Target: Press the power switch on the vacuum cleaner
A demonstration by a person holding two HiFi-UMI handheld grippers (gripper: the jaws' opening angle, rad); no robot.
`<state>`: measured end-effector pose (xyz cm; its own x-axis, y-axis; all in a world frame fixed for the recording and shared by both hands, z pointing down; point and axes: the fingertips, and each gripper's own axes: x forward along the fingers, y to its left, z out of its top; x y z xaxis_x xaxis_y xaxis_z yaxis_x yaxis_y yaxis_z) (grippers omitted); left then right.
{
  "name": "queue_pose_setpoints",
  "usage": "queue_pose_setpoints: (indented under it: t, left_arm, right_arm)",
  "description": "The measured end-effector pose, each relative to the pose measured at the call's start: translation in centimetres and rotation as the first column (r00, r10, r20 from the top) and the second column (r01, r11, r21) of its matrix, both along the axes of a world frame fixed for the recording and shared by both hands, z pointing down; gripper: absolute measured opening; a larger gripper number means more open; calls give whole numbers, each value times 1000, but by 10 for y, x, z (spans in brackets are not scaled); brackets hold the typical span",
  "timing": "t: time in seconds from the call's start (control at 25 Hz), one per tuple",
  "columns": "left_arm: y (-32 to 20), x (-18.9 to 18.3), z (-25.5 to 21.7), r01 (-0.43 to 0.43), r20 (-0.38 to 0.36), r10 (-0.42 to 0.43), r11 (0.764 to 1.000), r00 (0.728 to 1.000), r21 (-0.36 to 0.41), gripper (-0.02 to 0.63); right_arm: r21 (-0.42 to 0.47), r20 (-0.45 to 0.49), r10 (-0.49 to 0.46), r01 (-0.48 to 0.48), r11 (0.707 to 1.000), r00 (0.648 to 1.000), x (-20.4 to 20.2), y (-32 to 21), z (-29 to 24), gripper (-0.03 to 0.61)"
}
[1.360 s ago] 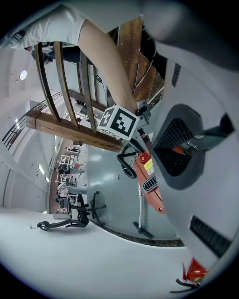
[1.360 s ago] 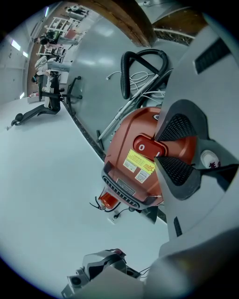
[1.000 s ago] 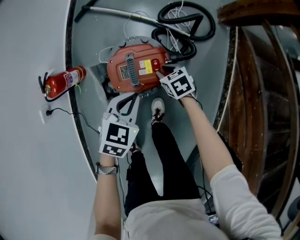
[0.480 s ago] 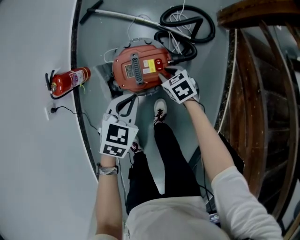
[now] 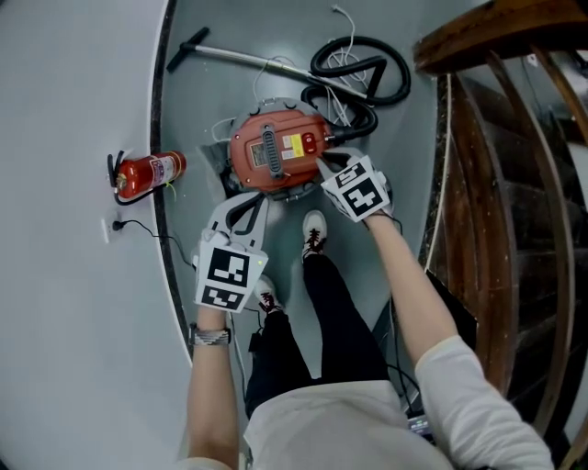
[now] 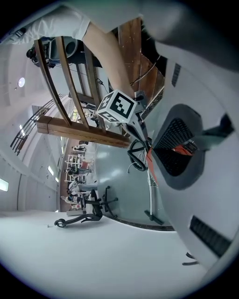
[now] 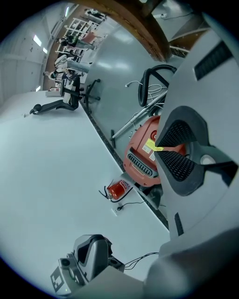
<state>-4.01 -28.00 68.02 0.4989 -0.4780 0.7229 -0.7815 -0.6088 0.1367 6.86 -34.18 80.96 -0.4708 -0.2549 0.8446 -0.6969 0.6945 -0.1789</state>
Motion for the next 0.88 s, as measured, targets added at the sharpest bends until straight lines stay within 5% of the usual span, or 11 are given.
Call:
queue_pose_setpoints:
  t: [0.88]
  left_arm:
    - [31,-3,-121,-40,1,40,988,999,150,-2]
  right_arm:
    - [305,29,-111,97,947,993,-7,41,-220,29]
